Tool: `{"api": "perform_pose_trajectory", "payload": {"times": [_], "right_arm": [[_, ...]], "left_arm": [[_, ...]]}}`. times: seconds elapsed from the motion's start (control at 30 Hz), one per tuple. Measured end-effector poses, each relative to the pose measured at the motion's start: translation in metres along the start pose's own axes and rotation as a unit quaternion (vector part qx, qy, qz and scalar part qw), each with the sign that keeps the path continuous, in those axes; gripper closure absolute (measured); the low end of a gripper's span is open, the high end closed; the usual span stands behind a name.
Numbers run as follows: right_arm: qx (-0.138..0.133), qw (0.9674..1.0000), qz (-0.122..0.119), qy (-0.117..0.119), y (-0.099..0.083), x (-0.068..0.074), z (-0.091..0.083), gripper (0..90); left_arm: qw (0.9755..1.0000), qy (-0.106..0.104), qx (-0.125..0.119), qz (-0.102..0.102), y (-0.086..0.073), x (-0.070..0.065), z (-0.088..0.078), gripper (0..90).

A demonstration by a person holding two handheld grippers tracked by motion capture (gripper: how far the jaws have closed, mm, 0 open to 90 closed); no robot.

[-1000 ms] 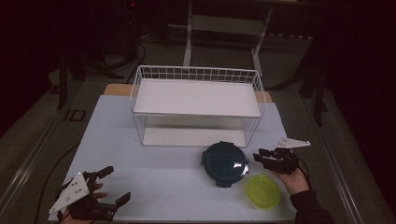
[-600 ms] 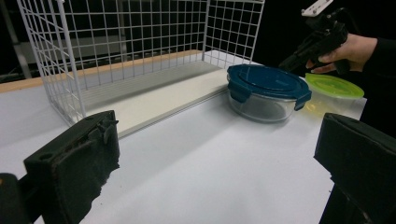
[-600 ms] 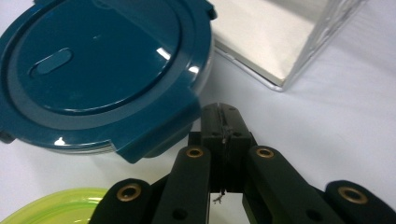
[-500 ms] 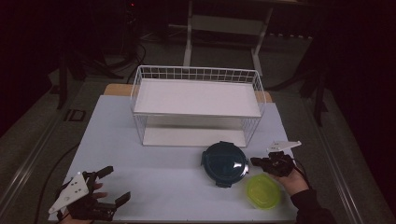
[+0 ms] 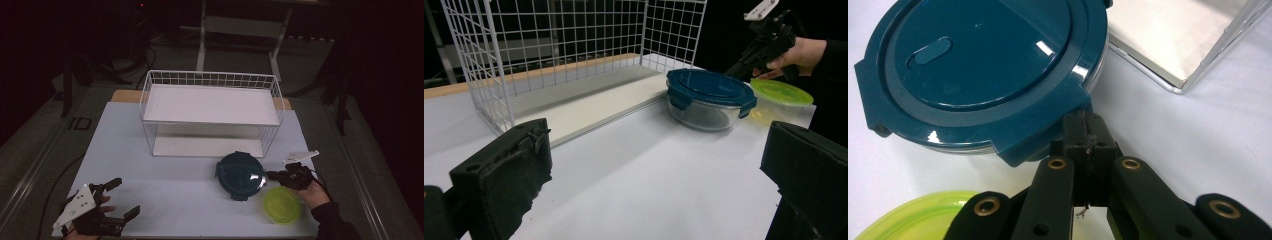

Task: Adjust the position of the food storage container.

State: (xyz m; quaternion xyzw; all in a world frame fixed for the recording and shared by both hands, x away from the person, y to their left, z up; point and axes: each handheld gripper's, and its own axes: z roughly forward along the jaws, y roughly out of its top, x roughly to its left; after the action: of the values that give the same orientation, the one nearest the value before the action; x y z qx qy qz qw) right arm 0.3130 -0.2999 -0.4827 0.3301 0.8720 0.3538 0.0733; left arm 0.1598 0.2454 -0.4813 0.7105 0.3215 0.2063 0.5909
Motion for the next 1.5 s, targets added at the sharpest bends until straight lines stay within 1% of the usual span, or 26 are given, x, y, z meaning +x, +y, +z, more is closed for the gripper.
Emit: {"api": "perform_pose_trajectory", "payload": {"times": [0.07, 0.1, 0.2, 0.27, 0.33, 0.37, 0.4, 0.43, 0.53, 0.67, 0.8, 0.83, 0.97, 1.1, 1.23, 1.5], "right_arm": [[0.001, 1.0, 0.0, 0.0, 0.001, 0.0, 0.001, 90.0], [0.005, 1.0, -0.005, -0.003, 0.003, 0.001, 0.001, 90.0], [0.007, 1.0, -0.007, -0.001, 0.006, 0.002, 0.003, 90.0], [0.012, 0.9998, -0.014, -0.003, 0.01, 0.004, 0.006, 90.0], [0.013, 0.9998, -0.013, -0.001, 0.012, 0.005, 0.007, 90.0], [0.017, 0.9997, -0.02, 0.001, 0.015, 0.006, 0.01, 90.0], [0.017, 0.9997, -0.02, 0.001, 0.015, 0.006, 0.01, 90.0], [0.023, 0.9995, -0.023, 0.002, 0.02, 0.008, 0.013, 90.0], [0.025, 0.9993, -0.027, 0.004, 0.023, 0.009, 0.015, 90.0], [0.034, 0.9985, -0.04, 0.013, 0.032, 0.014, 0.023, 90.0], [0.037, 0.9982, -0.044, 0.016, 0.037, 0.017, 0.027, 90.0], [0.041, 0.9977, -0.05, 0.019, 0.04, 0.019, 0.029, 90.0], [0.043, 0.9973, -0.053, 0.025, 0.043, 0.02, 0.032, 90.0], [0.049, 0.9969, -0.06, 0.016, 0.049, 0.024, 0.036, 90.0], [0.056, 0.9955, -0.072, 0.023, 0.057, 0.03, 0.042, 90.0], [0.067, 0.9935, -0.089, 0.025, 0.069, 0.037, 0.052, 90.0]], "left_arm": [[1.0, 0.0, 0.0, -0.001, 0.0, 0.0, 0.001, 0.0], [1.0, -0.001, 0.001, -0.001, 0.0, 0.0, 0.001, 0.0], [1.0, -0.001, 0.002, 0.0, 0.0, -0.001, 0.001, 0.0], [1.0, 0.0, 0.002, 0.002, 0.0, -0.001, 0.001, 0.0], [1.0, 0.0, 0.001, 0.0, 0.0, 0.0, 0.001, 0.0], [1.0, 0.0, 0.0, 0.0, 0.0, 0.0, 0.001, 0.0], [1.0, 0.0, 0.0, 0.0, 0.0, 0.0, 0.001, 0.0], [1.0, 0.0, 0.0, 0.0, 0.0, 0.0, 0.001, 0.0], [1.0, -0.001, 0.0, 0.001, 0.0, 0.0, 0.0, 0.0], [1.0, -0.001, -0.001, 0.002, 0.0, 0.0, 0.0, 0.0], [1.0, -0.001, 0.0, 0.002, 0.0, 0.0, 0.0, 0.0], [1.0, -0.001, 0.0, 0.002, 0.0, 0.0, 0.0, 0.0], [1.0, -0.001, -0.001, 0.001, 0.0, 0.0, 0.0, 0.0], [1.0, -0.001, 0.0, 0.001, 0.0, 0.0, 0.001, 0.0], [1.0, -0.001, 0.001, 0.002, 0.0, 0.0, 0.001, 0.0], [1.0, -0.001, 0.0, 0.002, 0.0, 0.0, 0.0, 0.0]]}}
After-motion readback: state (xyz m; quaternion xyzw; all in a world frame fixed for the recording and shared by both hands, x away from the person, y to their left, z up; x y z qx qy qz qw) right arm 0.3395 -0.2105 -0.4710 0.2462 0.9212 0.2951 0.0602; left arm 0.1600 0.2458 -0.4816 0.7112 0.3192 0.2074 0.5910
